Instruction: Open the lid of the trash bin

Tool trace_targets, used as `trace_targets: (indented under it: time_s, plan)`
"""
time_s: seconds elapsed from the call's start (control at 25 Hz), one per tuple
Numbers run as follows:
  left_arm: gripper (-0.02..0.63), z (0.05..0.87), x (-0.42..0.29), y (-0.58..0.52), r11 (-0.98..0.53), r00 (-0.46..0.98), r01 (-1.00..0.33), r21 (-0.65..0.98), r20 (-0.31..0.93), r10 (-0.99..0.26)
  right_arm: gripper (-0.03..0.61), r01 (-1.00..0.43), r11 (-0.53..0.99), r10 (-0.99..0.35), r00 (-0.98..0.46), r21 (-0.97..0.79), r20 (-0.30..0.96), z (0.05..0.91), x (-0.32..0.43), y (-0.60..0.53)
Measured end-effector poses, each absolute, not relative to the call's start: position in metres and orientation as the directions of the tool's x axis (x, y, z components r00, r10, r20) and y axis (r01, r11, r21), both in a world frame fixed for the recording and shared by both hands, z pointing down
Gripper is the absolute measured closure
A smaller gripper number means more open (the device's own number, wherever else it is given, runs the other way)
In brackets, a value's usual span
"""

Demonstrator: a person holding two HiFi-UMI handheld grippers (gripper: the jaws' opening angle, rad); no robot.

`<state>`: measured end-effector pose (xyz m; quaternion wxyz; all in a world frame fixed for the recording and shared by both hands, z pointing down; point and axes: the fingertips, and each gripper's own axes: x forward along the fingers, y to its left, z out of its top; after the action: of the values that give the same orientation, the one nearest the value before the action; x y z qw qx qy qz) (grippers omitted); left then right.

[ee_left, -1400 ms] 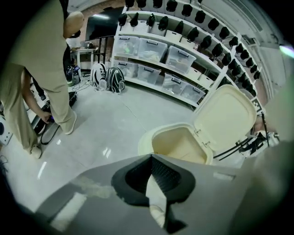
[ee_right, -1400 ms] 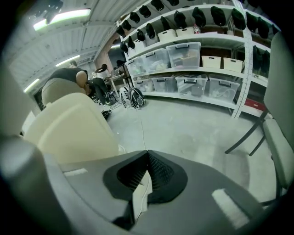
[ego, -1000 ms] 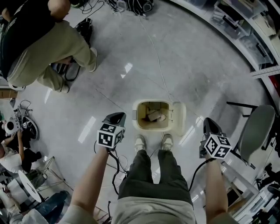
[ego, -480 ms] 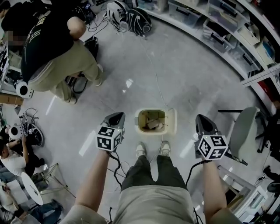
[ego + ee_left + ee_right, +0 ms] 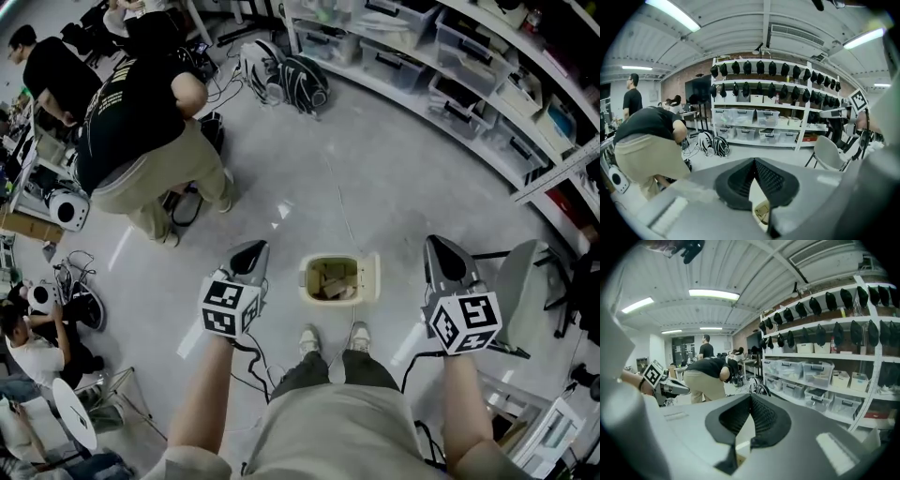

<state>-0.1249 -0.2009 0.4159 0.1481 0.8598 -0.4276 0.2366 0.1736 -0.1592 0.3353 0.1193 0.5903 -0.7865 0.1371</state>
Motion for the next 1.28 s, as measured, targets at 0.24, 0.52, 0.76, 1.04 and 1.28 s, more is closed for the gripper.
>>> trace_targets:
  time_s: [0.24, 0.52, 0.76, 1.04, 1.28]
  plan:
    - [0.612, 0.333, -0.123, -0.201, -0.606, 0.536, -0.795, -0.030, 0.433, -0.724, 0.575, -0.963, 0.269, -0.953, -0.265, 0.006, 0.150, 0.243, 0.166, -0.154]
    - [0.612, 0.236, -0.122, -0.194, -0.600, 0.551, -0.791, -0.120, 0.287, -0.784, 0.575, -0.941, 0.332, -0.943, -0.333, 0.070, -0.006, 0.161, 0.138, -0.137]
    - [0.612, 0.175, -0.118, -0.174, -0.590, 0.568, -0.794, -0.146, 0.169, -0.806, 0.575, -0.928, 0.364, -0.921, -0.372, 0.087, -0.116, 0.105, 0.124, -0.113]
    - [0.612, 0.128, -0.112, -0.154, -0.611, 0.606, -0.776, -0.155, 0.083, -0.791, 0.575, -0.920, 0.379, -0.892, -0.393, 0.105, -0.222, 0.060, 0.120, -0.089]
    - [0.612, 0.118, -0.105, -0.140, -0.616, 0.614, -0.763, -0.198, 0.078, -0.786, 0.575, -0.912, 0.396, -0.889, -0.411, 0.108, -0.203, 0.062, 0.118, -0.079]
